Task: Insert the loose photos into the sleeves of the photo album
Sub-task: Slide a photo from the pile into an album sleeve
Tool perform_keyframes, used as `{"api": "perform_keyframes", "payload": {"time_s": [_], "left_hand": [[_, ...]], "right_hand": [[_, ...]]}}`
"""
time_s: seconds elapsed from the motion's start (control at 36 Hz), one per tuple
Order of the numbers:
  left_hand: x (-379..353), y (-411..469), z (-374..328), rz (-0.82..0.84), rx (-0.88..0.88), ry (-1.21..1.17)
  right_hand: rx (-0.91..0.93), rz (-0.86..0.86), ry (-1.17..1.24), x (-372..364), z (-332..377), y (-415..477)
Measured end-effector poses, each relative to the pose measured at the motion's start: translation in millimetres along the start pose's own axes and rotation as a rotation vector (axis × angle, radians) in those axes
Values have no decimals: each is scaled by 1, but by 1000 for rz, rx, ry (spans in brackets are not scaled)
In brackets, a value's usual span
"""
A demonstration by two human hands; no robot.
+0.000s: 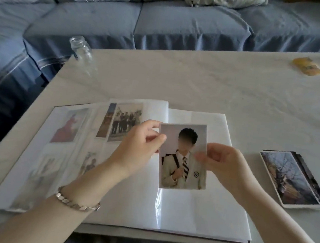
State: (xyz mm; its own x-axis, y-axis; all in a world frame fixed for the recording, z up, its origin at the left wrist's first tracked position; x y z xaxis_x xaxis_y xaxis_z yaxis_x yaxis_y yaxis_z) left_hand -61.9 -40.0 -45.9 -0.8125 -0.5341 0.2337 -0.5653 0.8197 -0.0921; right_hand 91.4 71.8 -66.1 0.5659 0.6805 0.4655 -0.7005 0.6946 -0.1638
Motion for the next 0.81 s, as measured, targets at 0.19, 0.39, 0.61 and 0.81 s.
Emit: {"api": "perform_keyframes", "payload": {"time_s": [0.19, 0.39, 0.61, 0.81], "left_hand": [[28, -30, 38, 9, 136, 597], [45, -41, 75, -15, 100, 824], [47, -42, 81, -84, 3, 668], [47, -44, 79, -105, -29, 599]], "right_hand": [[-178, -70, 257, -17, -11, 0], [-200, -123, 237, -30, -14, -9], [-158, -132, 85, -55, -6, -17], [-191, -100, 70, -68, -3, -19]]}}
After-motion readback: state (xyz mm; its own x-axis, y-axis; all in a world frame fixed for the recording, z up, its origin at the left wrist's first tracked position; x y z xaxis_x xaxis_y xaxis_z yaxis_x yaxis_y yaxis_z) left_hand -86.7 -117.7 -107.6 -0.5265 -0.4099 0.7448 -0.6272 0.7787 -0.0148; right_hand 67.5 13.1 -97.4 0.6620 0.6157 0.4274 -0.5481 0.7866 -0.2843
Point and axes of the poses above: each hand's wrist, its own y-axis towards the middle knuckle, its own x-axis out of the back of the hand, z = x × y, the point moved 4 cm from there along y, towards the middle knuckle, and after that the axes turned 15 degrees about -y, right-handed, at the moved point
